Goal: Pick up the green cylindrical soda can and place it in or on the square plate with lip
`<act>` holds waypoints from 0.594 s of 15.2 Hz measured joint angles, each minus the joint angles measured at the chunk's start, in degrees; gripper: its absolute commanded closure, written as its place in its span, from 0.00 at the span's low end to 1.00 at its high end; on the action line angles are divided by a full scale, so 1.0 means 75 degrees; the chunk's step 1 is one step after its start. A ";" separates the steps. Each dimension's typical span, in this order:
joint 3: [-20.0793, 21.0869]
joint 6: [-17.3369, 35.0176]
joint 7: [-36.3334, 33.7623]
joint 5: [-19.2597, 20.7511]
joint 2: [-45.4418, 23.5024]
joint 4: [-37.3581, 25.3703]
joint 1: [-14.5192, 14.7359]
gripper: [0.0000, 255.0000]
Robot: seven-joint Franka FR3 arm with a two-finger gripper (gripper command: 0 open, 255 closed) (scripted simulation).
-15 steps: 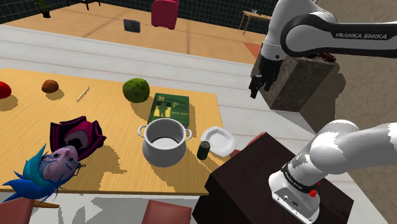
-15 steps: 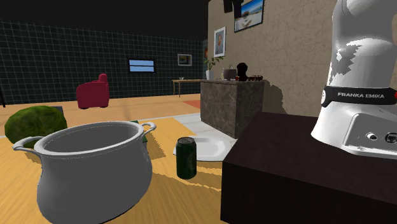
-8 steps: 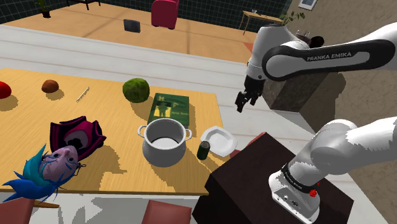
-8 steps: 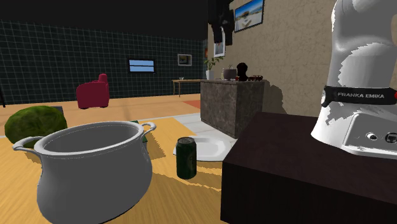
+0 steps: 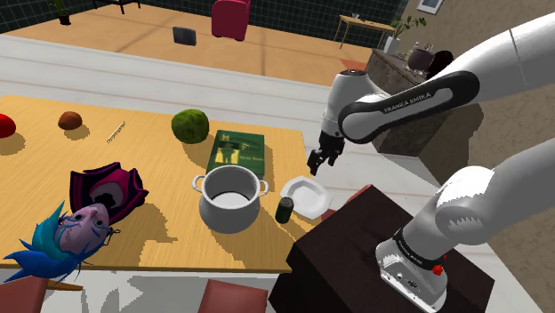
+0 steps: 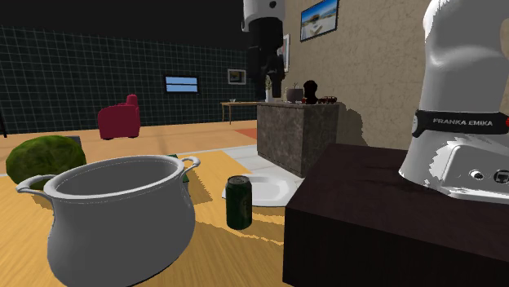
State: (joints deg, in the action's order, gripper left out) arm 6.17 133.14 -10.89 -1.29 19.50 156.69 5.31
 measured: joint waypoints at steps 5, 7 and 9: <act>0.0192 0.1622 -0.0164 -0.0188 -0.1565 -0.0020 0.0170 0.00; 0.0267 0.2243 -0.0251 -0.0208 -0.2349 -0.0218 0.0226 0.00; 0.0348 0.2765 -0.0355 -0.0233 -0.2996 -0.0381 0.0308 0.00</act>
State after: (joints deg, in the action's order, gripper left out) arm 8.78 153.87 -13.55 -3.04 -2.97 153.83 7.61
